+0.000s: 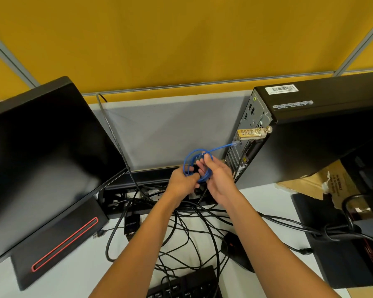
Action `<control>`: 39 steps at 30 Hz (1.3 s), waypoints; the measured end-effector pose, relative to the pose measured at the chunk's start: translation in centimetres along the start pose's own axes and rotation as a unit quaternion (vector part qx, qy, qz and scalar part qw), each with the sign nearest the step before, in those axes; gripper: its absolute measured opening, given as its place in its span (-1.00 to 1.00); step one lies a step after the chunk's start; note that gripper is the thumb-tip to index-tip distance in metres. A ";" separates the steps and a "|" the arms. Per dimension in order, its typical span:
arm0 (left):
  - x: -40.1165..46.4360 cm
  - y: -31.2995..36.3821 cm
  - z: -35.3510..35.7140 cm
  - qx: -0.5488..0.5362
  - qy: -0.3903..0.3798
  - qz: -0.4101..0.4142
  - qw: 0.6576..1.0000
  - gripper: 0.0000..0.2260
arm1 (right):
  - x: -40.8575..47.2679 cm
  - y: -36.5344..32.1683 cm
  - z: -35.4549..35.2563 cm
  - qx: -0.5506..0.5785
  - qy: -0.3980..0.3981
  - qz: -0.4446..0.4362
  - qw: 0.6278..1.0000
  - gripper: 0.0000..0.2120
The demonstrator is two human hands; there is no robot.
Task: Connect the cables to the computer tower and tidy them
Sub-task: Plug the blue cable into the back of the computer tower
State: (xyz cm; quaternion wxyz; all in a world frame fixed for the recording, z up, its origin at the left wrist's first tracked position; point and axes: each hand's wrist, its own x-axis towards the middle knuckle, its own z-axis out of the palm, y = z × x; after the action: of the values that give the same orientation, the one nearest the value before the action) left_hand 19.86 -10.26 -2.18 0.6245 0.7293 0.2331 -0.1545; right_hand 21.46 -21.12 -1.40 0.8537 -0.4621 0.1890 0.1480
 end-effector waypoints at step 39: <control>4.3 -5.6 -5.2 0.336 -0.078 0.212 0.915 -0.91 | 3.5 2.6 -0.1 -0.781 -0.019 -0.021 0.624 -0.80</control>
State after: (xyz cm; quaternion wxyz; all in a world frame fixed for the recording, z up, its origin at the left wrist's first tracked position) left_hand 20.15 -3.95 -8.18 0.3772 0.9139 -0.0416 -0.1441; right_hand 23.42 -19.53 -4.97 0.1782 -0.9562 -0.0231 0.2311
